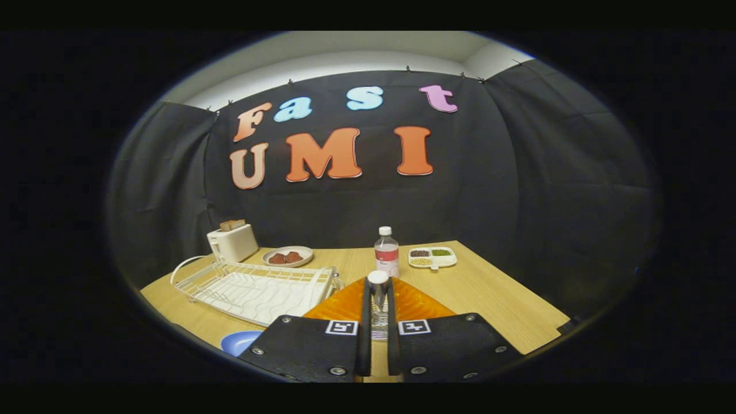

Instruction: Take the plate from the dish rack, then take the spoon from the basket and place it into the plate.

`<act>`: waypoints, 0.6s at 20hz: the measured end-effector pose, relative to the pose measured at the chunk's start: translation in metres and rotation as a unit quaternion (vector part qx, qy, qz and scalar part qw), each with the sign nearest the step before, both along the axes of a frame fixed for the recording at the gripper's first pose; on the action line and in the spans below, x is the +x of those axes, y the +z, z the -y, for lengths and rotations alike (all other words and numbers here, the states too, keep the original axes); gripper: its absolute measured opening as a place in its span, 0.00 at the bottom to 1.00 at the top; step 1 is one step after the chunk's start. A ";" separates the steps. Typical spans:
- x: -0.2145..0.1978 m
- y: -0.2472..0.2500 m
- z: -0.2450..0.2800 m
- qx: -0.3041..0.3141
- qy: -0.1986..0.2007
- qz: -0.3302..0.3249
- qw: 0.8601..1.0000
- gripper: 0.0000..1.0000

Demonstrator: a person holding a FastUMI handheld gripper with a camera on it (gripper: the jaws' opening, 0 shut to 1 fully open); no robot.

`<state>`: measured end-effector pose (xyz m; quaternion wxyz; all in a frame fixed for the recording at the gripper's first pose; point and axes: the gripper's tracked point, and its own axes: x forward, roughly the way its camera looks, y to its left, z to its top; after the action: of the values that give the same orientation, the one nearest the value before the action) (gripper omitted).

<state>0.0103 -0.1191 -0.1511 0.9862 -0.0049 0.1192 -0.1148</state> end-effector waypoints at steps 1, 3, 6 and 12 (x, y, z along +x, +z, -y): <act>-0.004 0.008 -0.003 0.002 0.004 0.005 1.000 0.11; -0.014 0.022 -0.011 0.005 0.014 0.012 1.000 0.11; -0.030 0.034 -0.027 0.007 0.034 0.018 0.999 0.11; -0.053 0.029 -0.067 0.010 0.084 0.001 0.996 0.11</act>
<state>-0.0423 -0.0522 -0.1224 0.9925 -0.0051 0.1186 -0.0307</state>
